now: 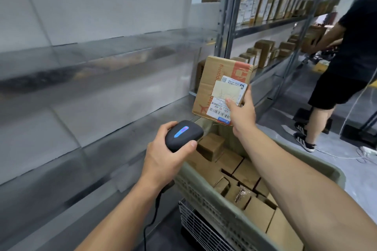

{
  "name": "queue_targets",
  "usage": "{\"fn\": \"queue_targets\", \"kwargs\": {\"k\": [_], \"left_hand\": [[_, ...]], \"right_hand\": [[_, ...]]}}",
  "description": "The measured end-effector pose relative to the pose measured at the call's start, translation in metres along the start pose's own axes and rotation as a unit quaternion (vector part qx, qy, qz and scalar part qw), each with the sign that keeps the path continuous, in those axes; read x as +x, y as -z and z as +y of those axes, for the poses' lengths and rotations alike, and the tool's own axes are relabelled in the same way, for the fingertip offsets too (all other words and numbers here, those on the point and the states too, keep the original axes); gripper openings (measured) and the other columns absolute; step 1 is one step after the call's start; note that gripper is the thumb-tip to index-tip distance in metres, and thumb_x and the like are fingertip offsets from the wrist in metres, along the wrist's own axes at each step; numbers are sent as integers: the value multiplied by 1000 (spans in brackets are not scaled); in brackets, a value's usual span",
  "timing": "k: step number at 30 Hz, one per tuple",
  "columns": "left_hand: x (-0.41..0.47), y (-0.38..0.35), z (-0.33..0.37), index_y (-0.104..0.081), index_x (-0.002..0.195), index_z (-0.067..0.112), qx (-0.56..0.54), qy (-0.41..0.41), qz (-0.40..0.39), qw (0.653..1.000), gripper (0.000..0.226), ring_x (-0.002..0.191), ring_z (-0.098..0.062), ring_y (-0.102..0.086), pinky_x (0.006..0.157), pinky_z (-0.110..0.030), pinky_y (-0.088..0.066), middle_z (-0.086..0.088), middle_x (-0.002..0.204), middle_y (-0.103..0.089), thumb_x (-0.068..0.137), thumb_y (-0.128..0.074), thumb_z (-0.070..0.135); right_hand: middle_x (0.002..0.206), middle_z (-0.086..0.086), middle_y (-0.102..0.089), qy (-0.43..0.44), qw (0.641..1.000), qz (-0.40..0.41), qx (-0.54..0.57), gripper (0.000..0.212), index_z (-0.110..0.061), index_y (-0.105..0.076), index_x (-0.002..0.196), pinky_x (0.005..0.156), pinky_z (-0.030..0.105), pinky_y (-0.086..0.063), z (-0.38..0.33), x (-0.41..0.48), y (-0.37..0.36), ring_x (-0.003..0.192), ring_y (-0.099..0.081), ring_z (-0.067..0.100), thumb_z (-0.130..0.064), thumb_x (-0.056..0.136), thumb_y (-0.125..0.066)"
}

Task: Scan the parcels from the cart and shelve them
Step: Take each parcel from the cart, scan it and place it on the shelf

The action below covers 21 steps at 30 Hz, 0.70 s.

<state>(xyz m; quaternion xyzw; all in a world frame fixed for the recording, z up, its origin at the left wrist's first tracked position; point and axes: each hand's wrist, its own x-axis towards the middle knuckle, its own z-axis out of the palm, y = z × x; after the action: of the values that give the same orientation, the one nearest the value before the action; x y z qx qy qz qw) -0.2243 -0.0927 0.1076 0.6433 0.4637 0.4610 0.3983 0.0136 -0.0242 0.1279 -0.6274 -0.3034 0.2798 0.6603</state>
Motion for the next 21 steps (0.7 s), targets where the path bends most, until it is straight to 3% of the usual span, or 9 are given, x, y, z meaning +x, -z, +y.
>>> {"fn": "queue_targets", "kwargs": {"k": [4, 7, 11, 16, 19, 21], "left_hand": [[-6, 27, 4, -58, 119, 46, -1, -11, -11, 1000, 65, 73, -7, -69, 75, -31, -58, 24, 99, -72, 58, -73, 64], [-10, 48, 1, -58, 121, 45, -6, -17, -12, 1000, 64, 79, -9, -71, 78, -36, -60, 18, 98, -74, 60, -75, 61], [-17, 74, -4, -59, 121, 46, -6, -13, 10, 1000, 64, 84, -12, -72, 81, -44, -61, 23, 105, -72, 60, -76, 60], [-26, 101, -2, -57, 110, 56, -9, -8, 48, 999, 54, 77, -15, -72, 76, -33, -60, 18, 102, -73, 61, -78, 58], [-34, 114, 9, -58, 119, 44, -18, -8, 76, 997, 58, 65, -13, -69, 63, -21, -55, 10, 100, -73, 65, -79, 50], [-40, 119, 15, -58, 124, 38, -9, -14, 96, 995, 65, 68, -15, -69, 64, -24, -55, 6, 100, -73, 64, -78, 54]], "right_hand": [[118, -10, -61, 4, 1000, 10, 1, 81, -47, -17, 156, 80, 43, -63, -9, -15, -15, 95, -68, 11, -14, 98, -63], [121, -8, -62, 9, 1000, 16, 4, 81, -48, -18, 156, 80, 42, -63, -12, -26, -26, 98, -68, 11, -16, 98, -64], [125, -9, -60, 27, 1000, 4, 1, 80, -48, -18, 156, 78, 37, -63, -14, -46, -42, 101, -67, 9, -16, 98, -64], [130, -9, -61, 40, 999, -32, 17, 80, -50, -20, 155, 81, 44, -63, -14, -65, -55, 103, -68, 11, -17, 97, -65], [126, -11, -61, 48, 997, -46, 29, 79, -47, -23, 155, 81, 44, -63, -16, -70, -57, 101, -69, 11, -18, 96, -66], [124, -12, -62, 49, 997, -57, 36, 75, -46, -27, 153, 80, 44, -63, -20, -73, -59, 100, -69, 12, -19, 95, -67]]}}
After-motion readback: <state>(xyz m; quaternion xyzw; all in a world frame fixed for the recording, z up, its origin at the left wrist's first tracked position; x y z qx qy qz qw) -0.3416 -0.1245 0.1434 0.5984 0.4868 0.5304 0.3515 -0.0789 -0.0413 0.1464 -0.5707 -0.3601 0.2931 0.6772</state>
